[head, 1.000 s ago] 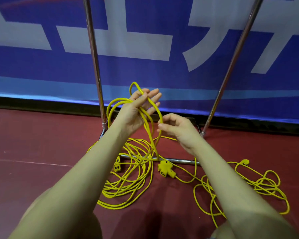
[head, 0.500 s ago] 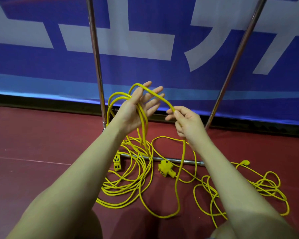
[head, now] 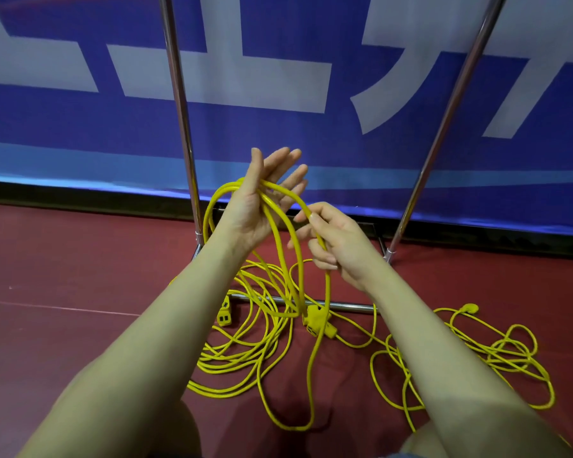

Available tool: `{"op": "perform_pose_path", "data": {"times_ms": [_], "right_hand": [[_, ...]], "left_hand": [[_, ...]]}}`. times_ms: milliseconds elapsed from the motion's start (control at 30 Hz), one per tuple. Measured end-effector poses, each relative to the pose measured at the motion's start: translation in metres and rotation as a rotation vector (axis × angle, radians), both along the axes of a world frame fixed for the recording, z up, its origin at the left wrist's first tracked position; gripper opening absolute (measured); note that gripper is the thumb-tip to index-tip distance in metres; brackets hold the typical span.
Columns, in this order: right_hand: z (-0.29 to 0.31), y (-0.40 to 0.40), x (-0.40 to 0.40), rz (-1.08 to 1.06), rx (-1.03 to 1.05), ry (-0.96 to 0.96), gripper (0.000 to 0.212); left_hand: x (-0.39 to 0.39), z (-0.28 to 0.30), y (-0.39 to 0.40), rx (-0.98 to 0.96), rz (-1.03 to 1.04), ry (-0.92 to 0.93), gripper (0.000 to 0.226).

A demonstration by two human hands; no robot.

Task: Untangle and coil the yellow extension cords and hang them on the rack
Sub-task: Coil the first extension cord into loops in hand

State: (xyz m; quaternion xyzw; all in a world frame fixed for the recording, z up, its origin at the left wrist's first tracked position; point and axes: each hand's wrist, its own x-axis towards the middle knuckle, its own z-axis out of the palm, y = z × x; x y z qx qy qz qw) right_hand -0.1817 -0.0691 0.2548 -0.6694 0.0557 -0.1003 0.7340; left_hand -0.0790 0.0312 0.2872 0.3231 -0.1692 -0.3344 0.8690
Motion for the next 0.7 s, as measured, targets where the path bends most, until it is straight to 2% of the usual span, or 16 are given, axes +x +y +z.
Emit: {"op": "perform_pose_path", "data": {"times_ms": [133,267,433,700], "right_hand": [[0.0006,-0.0023,-0.0027,0.013,-0.113,0.066,0.024],[-0.0026,-0.0051,-0.0020,-0.093,-0.217,0.092,0.024],[0.0030,-0.0074,-0.0022,-0.174,-0.079,0.040,0.021],[0.0005,-0.0031,-0.0044,-0.081,-0.104,0.088,0.022]], "left_hand": [[0.0040,-0.0001,0.0000,0.012,-0.001,0.014,0.034],[0.0065,-0.0005,0.0026,0.052,-0.036,0.036,0.035],[0.0073,-0.0042,0.0037,0.105,-0.082,0.015,0.033],[0.0067,-0.0026,-0.0026,-0.016,-0.040,0.092,0.034]]}}
